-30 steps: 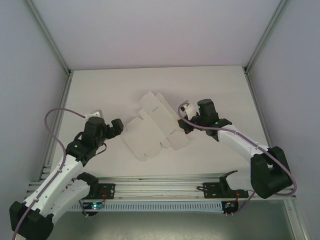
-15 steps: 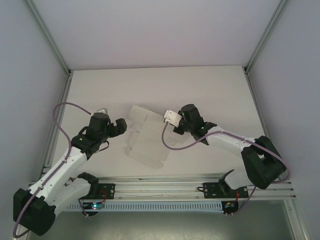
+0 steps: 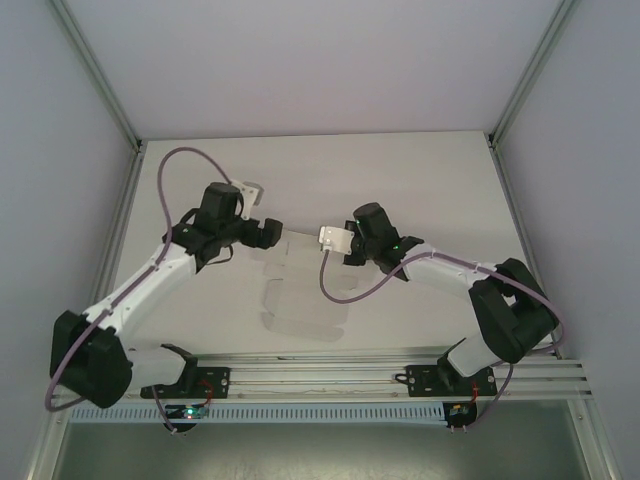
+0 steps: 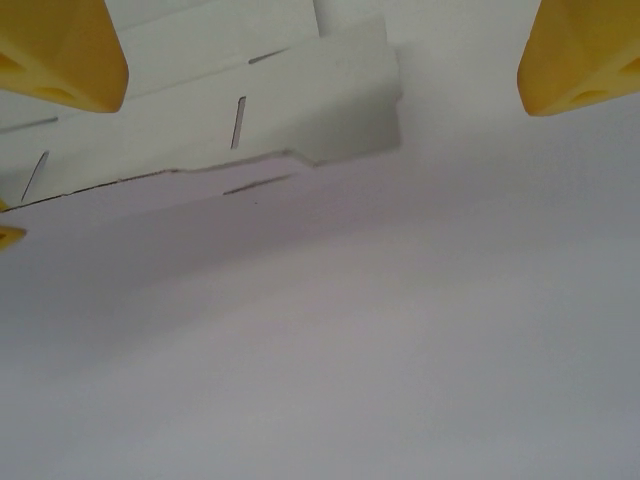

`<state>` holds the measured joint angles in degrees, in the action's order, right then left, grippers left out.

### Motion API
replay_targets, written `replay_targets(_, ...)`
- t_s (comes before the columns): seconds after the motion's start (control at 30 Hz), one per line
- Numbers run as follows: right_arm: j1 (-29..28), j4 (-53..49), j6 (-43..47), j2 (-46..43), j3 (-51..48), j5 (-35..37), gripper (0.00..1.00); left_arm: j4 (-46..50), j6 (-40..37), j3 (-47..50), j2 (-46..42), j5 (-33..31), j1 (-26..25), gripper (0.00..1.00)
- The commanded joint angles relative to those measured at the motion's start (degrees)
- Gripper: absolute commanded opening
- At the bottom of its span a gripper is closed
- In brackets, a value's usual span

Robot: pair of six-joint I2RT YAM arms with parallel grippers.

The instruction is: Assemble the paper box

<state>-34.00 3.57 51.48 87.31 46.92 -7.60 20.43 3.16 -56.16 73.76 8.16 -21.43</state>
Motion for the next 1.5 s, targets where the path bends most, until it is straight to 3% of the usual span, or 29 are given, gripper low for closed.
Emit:
replay_targets(0.0, 1.2, -3.2, 3.5, 1.0, 2.3, -4.3, 0.00, 4.4, -13.2, -3.6, 4.3, 5.1, -0.6, 1.00)
replay_targets(0.1, 2.1, -4.8, 3.8, 1.2, 3.3, -6.4, 0.00, 7.6, -17.2, -6.2, 7.6, 9.7, -0.7, 0.98)
replay_targets(0.23, 2.4, -6.3, 4.2, 1.4, 4.3, -7.5, 0.00, 11.0, -22.4, -8.8, 10.2, 13.4, -0.9, 0.84)
replay_targets(0.47, 2.8, -7.0, 3.7, 0.7, 4.6, -9.7, 0.00, 16.4, -25.8, -14.2, 14.4, 10.1, -1.2, 0.70)
replay_targets(0.77, 2.9, -8.1, 2.6, 1.2, 6.0, -10.7, 0.00, 18.4, -27.6, -15.4, 17.1, 8.9, -3.2, 0.67)
replay_targets(0.93, 2.9, -8.4, 2.1, 1.6, 6.4, -10.6, 0.00, 18.9, -26.0, -17.5, 19.1, 5.3, -4.2, 0.44)
replay_targets(1.07, 2.7, -9.1, 1.8, 2.3, 6.7, -9.8, 0.00, 18.7, -24.6, -19.2, 20.3, 2.2, -5.7, 0.35)
replay_targets(1.23, 2.5, -9.4, 1.0, 3.6, 7.2, -8.3, 0.00, 18.4, -22.8, -20.9, 21.8, -2.9, -7.4, 0.16)
replay_targets(1.37, 2.1, -9.1, 0.3, 4.3, 7.4, -7.4, 0.00, 16.9, -19.5, -21.6, 22.0, -3.3, -7.8, 0.07)
replay_targets(1.47, 1.8, -8.8, -1.4, 4.8, 8.0, -5.4, 0.00, 16.8, -17.3, -22.0, 21.7, -4.1, -8.9, 0.07)
